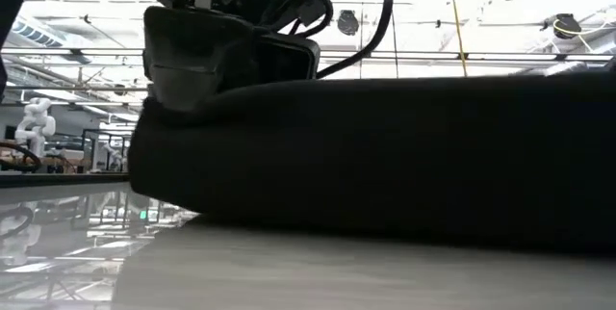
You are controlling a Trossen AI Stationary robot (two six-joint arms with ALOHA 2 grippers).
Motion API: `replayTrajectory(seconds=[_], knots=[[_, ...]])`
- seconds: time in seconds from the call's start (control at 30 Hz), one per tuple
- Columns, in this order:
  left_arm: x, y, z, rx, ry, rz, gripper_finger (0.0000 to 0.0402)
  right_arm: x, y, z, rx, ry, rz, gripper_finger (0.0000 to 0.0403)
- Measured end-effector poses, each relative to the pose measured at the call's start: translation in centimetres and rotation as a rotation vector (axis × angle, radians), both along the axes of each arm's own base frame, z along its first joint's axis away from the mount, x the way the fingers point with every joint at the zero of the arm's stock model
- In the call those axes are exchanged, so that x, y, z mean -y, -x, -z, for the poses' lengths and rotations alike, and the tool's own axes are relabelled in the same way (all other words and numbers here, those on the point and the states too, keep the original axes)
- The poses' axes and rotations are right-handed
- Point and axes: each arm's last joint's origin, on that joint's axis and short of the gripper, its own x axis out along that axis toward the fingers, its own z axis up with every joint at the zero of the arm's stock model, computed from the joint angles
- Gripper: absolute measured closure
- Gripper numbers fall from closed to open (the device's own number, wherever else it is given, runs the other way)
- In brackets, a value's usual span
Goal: Roll towel
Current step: Roll the black towel
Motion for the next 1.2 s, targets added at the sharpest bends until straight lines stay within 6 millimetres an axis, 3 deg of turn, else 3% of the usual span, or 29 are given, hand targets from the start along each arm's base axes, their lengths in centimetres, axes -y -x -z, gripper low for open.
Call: replayTrajectory(seconds=[0.3, 0.47, 0.77, 0.9, 1.2], knots=[[0.7, 0.4, 0.1, -0.024, 0.000, 0.015, 0.0384, 0.4, 0.1, -1.0, -0.044, -0.140, 0.278, 0.0386], [0.6, 0.4, 0.2, -0.032, -0.030, -0.004, 0.0384, 1.4, 0.6, 0.5, -0.113, -0.226, 0.422, 0.0385], [0.5, 0.5, 0.5, -0.034, -0.098, -0.028, 0.0381, 3.1, 0.6, 2.3, -0.134, -0.331, 0.484, 0.0385], [0.4, 0.5, 0.5, 0.003, -0.129, -0.015, 0.0354, 3.7, 0.4, 2.5, -0.165, -0.343, 0.496, 0.0385], [0.3, 0.6, 0.0, 0.091, -0.148, 0.035, 0.0253, 4.2, 0.4, 2.9, -0.202, -0.349, 0.504, 0.0385]])
